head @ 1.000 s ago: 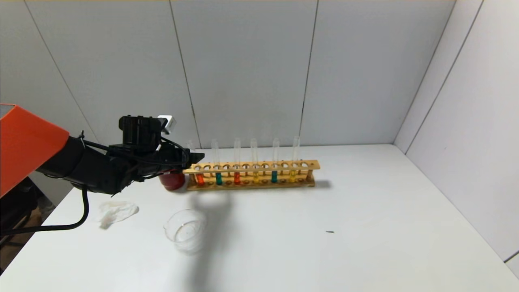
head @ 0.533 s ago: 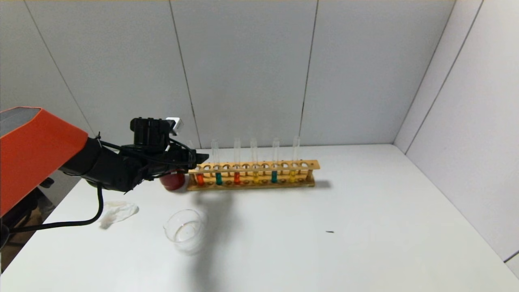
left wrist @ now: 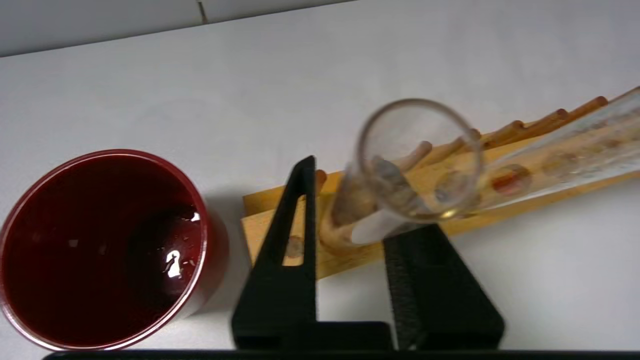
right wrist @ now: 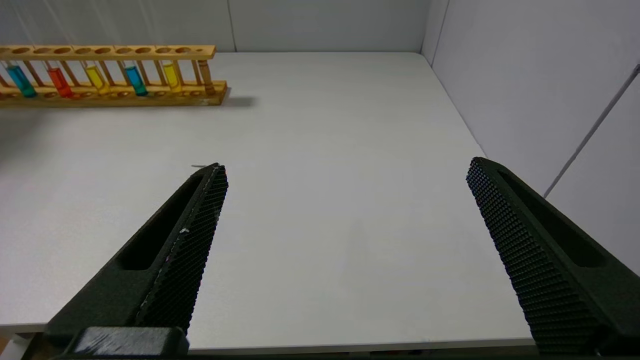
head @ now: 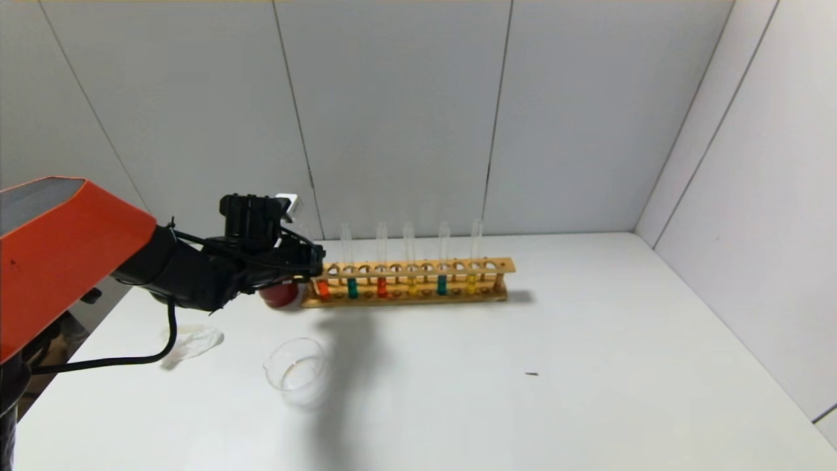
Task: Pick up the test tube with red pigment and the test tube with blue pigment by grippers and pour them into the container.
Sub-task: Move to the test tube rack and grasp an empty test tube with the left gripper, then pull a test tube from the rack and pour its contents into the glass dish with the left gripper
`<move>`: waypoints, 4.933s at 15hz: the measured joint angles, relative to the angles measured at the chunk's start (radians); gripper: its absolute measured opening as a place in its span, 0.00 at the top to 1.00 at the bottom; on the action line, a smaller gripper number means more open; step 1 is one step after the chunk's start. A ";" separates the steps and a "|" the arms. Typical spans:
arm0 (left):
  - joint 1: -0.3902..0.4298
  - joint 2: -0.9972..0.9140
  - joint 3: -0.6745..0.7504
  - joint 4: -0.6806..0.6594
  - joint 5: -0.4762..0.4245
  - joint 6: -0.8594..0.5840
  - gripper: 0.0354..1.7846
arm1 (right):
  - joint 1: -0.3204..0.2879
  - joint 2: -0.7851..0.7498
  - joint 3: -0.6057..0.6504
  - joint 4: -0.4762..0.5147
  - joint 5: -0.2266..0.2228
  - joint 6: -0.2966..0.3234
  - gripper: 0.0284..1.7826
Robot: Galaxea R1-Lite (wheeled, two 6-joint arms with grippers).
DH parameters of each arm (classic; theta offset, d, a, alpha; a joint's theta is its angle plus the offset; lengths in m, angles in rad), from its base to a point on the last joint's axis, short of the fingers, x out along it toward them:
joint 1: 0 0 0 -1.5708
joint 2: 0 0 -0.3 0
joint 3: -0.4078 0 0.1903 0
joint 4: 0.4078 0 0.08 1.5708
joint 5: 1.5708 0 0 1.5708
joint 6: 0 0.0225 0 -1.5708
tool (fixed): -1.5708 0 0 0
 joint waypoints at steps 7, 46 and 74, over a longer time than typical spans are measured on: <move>0.000 -0.043 -0.008 0.008 0.003 0.001 0.83 | 0.000 0.000 0.000 0.000 0.000 0.001 0.02; 0.278 -0.462 0.319 0.163 -0.544 1.253 0.83 | 0.000 0.000 0.000 0.000 0.000 0.000 0.02; 0.270 -0.195 0.618 -0.538 -0.606 1.706 0.83 | 0.000 0.000 0.000 0.000 0.000 0.001 0.02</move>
